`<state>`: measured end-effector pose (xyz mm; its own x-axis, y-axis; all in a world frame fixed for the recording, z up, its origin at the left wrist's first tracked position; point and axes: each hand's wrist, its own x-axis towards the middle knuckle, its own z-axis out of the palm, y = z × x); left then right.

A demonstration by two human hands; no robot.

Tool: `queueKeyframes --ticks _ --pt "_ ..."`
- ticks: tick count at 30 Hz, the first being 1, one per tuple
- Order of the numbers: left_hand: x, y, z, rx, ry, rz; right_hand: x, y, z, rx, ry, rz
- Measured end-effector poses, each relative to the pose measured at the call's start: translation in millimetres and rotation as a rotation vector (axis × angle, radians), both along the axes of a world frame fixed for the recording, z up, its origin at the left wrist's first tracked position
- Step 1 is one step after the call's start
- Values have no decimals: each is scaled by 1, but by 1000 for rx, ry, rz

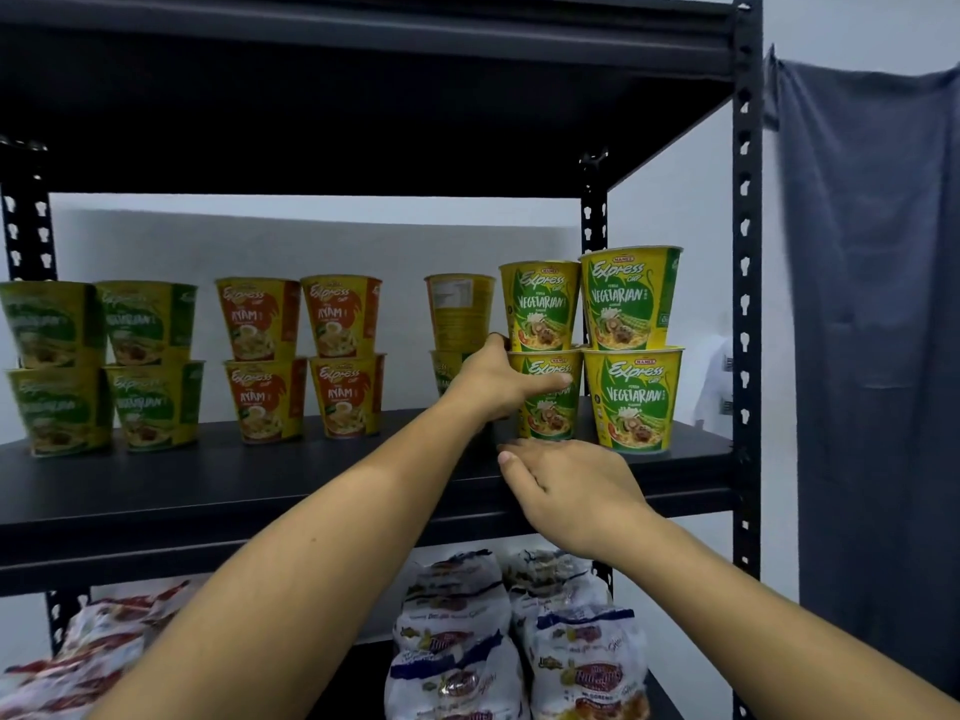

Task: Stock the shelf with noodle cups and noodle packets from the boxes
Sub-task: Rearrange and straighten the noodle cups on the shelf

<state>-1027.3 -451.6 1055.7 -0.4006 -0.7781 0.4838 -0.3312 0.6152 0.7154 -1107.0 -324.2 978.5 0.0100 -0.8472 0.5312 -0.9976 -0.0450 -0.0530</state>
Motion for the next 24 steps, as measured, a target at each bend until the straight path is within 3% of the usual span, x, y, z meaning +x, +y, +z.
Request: queueKeyframes --ticks 12,24 --pt "12 1 -1 -27 11 -8 1 5 0 -41 1 4" --pt "100 5 -8 25 97 -15 4 2 21 68 -242 38"
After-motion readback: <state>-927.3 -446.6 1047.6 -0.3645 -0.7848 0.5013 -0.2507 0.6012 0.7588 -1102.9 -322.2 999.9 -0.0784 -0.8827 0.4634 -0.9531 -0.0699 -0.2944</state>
